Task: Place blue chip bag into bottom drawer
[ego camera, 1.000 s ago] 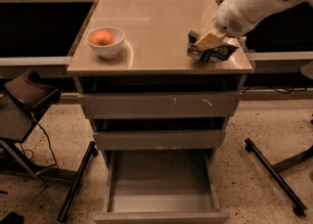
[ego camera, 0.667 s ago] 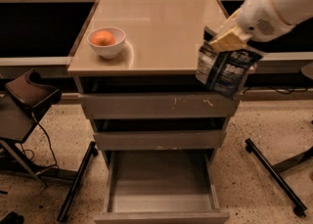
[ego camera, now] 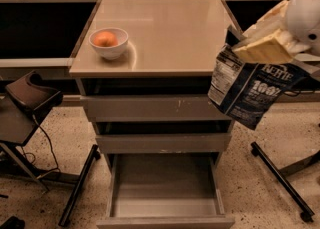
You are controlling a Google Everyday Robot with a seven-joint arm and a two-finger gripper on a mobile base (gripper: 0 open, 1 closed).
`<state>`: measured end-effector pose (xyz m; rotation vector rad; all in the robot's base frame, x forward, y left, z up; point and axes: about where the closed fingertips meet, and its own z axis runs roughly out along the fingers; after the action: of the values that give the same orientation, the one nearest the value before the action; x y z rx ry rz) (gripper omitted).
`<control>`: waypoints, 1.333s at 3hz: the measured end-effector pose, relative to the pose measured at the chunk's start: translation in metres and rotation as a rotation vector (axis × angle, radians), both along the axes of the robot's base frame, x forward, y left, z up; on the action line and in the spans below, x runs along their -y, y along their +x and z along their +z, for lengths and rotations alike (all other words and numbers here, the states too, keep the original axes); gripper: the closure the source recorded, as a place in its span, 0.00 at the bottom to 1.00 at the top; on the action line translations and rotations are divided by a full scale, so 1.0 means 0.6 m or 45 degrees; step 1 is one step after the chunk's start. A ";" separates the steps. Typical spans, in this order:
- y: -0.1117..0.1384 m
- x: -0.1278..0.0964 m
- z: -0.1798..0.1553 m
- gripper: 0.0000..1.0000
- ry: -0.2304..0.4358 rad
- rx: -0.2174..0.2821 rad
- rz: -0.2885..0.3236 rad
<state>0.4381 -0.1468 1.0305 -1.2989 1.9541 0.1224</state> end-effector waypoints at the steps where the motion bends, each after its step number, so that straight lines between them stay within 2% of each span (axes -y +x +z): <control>1: 0.006 -0.021 -0.082 1.00 0.055 -0.084 -0.008; 2: 0.063 -0.038 -0.200 1.00 0.090 -0.103 -0.086; 3: 0.062 -0.038 -0.200 1.00 0.090 -0.105 -0.084; 4: 0.055 -0.071 -0.256 1.00 0.134 -0.156 -0.053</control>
Offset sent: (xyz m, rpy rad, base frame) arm 0.0743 0.0309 -0.2138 0.0937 0.1489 -0.1238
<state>0.4714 -0.1042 0.8767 -1.2056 2.0479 0.2866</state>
